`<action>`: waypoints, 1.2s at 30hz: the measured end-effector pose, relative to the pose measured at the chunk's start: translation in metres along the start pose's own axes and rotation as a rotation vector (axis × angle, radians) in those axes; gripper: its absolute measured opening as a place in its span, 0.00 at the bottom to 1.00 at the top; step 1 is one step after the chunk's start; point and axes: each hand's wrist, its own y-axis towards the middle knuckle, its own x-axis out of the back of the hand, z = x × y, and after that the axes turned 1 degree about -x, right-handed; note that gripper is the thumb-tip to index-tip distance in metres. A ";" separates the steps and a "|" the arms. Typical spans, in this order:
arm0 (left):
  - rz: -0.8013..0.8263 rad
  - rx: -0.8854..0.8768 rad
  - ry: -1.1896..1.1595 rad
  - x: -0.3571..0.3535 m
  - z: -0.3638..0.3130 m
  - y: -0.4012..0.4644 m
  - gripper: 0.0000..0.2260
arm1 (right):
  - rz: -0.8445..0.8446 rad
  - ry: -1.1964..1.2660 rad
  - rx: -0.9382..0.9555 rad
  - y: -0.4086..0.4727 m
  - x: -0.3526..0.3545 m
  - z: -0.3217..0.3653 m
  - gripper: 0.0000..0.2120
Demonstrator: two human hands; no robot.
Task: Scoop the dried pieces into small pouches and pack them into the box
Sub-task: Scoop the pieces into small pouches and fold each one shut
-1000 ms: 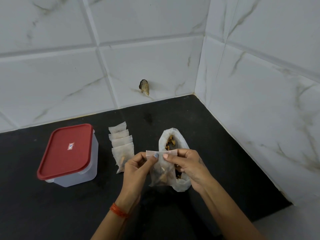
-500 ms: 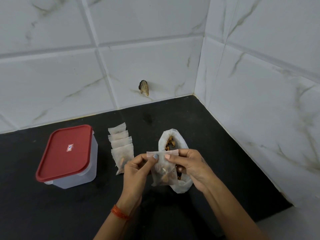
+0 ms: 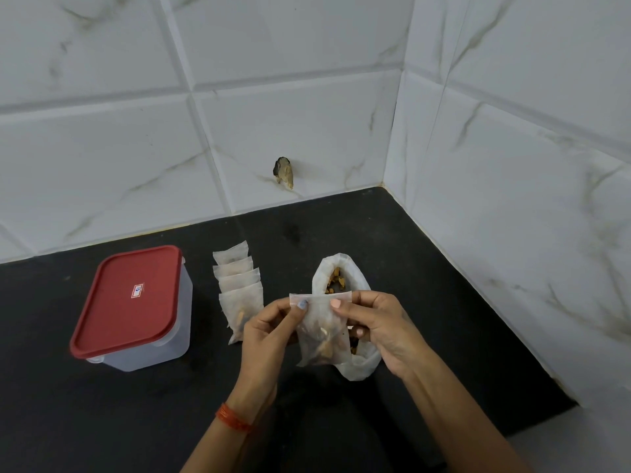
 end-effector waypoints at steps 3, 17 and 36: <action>0.015 -0.007 -0.005 -0.001 -0.001 0.000 0.15 | 0.008 0.022 0.005 -0.001 0.000 0.002 0.07; -0.031 0.007 -0.037 -0.006 -0.005 -0.003 0.09 | -0.012 -0.069 0.025 -0.002 -0.006 0.001 0.06; -0.102 0.023 0.009 -0.013 -0.012 -0.011 0.09 | -0.011 0.021 -0.094 0.004 -0.003 -0.003 0.05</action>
